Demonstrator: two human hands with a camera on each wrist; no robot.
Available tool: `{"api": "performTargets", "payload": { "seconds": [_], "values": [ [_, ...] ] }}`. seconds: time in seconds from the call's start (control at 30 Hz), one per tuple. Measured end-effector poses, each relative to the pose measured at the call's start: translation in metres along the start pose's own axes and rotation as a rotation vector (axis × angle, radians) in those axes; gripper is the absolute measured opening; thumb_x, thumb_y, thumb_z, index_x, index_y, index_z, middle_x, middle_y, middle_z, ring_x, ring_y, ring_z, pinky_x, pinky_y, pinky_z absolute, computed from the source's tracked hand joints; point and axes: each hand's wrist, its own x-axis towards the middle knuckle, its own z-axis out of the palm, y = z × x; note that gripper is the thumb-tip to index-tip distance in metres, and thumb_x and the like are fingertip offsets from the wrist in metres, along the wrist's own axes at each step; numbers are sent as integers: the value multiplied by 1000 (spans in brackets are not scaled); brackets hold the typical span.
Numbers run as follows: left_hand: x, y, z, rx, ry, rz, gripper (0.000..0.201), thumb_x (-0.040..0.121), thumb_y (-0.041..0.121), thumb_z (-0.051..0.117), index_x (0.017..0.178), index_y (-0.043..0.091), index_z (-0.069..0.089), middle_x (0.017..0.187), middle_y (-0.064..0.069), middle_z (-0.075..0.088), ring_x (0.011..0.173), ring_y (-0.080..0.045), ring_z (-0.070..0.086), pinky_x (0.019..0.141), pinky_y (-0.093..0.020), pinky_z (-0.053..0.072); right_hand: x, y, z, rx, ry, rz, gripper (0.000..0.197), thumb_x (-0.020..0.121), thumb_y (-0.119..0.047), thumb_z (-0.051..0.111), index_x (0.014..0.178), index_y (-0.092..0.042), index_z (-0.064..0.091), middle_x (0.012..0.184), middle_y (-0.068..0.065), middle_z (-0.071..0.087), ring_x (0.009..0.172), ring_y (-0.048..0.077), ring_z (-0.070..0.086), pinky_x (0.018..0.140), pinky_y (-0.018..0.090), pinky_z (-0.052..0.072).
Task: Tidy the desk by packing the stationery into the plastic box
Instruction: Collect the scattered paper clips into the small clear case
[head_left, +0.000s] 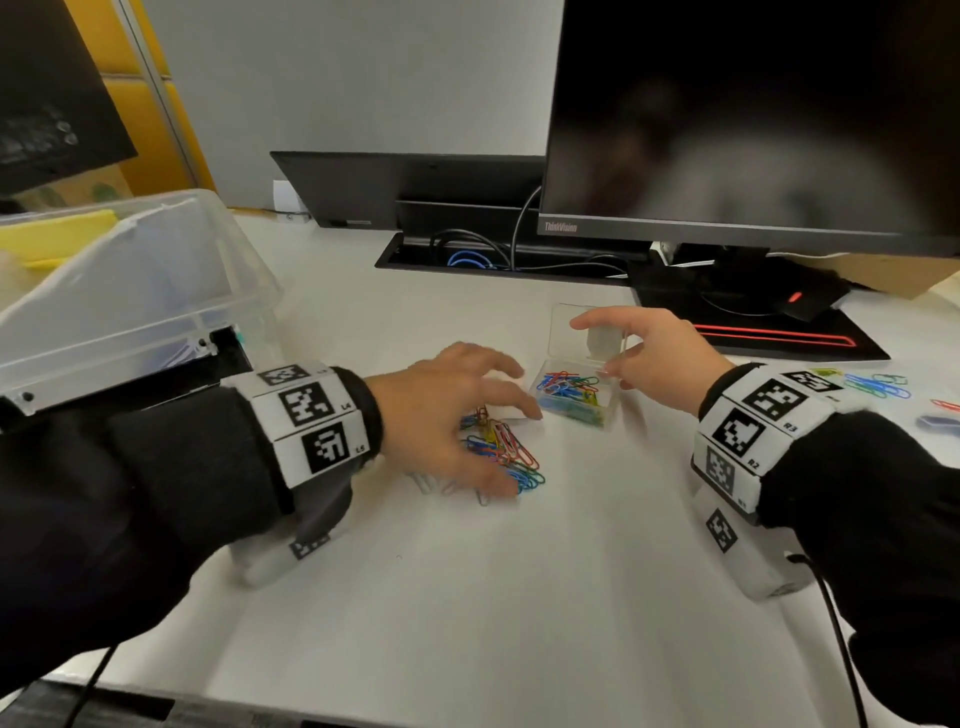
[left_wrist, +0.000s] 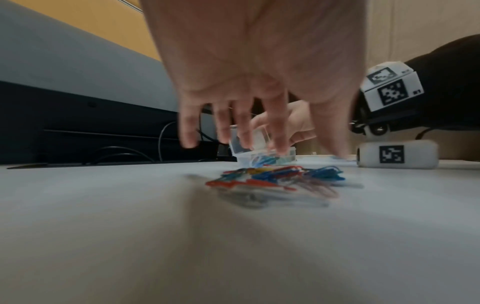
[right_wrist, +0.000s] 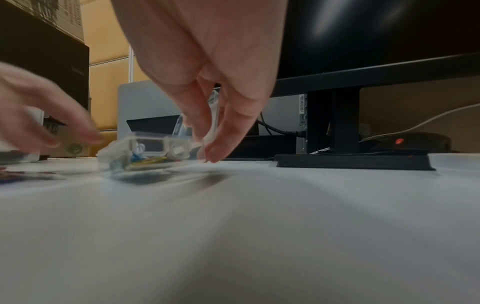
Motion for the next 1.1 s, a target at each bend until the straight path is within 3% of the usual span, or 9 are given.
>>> {"api": "performTargets", "payload": {
  "seconds": [0.1,0.2,0.27,0.37,0.53,0.7,0.8,0.97,1.1],
  "values": [
    [-10,-4,4,49,-211,-86,82,65,63,69,135,55,26,154,12,11,142,-15,7,119,-37,14,2,0,2,32,-55,-5,55,79,5,63,117,-35,61,133,-6,52,115,23,54,99,44,46],
    [-9,-7,3,-47,-49,32,52,77,45,69,126,44,50,137,11,41,123,-11,37,108,-21,29,4,0,1,33,-75,-14,54,79,4,64,116,-36,61,128,-8,53,118,22,50,101,44,45],
    [-6,-8,3,-95,18,43,35,82,30,68,116,35,62,121,10,53,104,-6,49,87,-1,33,3,-1,1,33,-77,-23,53,79,4,64,116,-33,62,118,-12,51,117,19,50,102,42,44],
    [-2,-9,1,-145,26,1,27,81,25,69,107,31,68,105,12,58,90,-5,56,71,3,37,2,-1,1,26,-76,-27,52,79,4,65,115,-33,63,119,-13,52,117,18,50,104,41,43],
    [5,-4,-4,-122,95,-12,23,81,24,69,105,25,70,101,7,66,84,-8,57,82,-20,48,4,-1,1,31,-85,-29,52,79,4,65,114,-34,63,131,-4,53,116,20,53,103,40,44],
    [10,0,-11,-186,322,0,23,82,19,68,104,21,70,95,5,65,82,-8,56,73,-10,45,5,0,2,24,-86,-31,52,79,4,65,113,-35,63,132,-3,54,114,23,55,102,42,45],
    [20,6,-16,-218,422,-7,24,84,20,66,107,19,69,101,1,66,85,-10,57,78,-16,48,5,-2,2,28,-94,-43,50,78,4,66,114,-31,64,129,-2,56,113,20,55,99,39,47],
    [39,19,-17,-193,300,-8,34,87,21,62,121,22,61,117,0,64,99,-10,58,89,-22,47,4,-4,0,31,-96,-47,49,77,6,65,114,-27,66,112,-6,61,107,11,53,95,30,46],
    [40,17,-13,-99,256,-38,35,88,26,59,123,28,58,128,6,57,108,-7,51,90,-16,36,5,-1,1,46,-80,-52,51,75,9,64,110,-28,68,118,-4,63,111,13,54,98,32,47]
  ]
}}
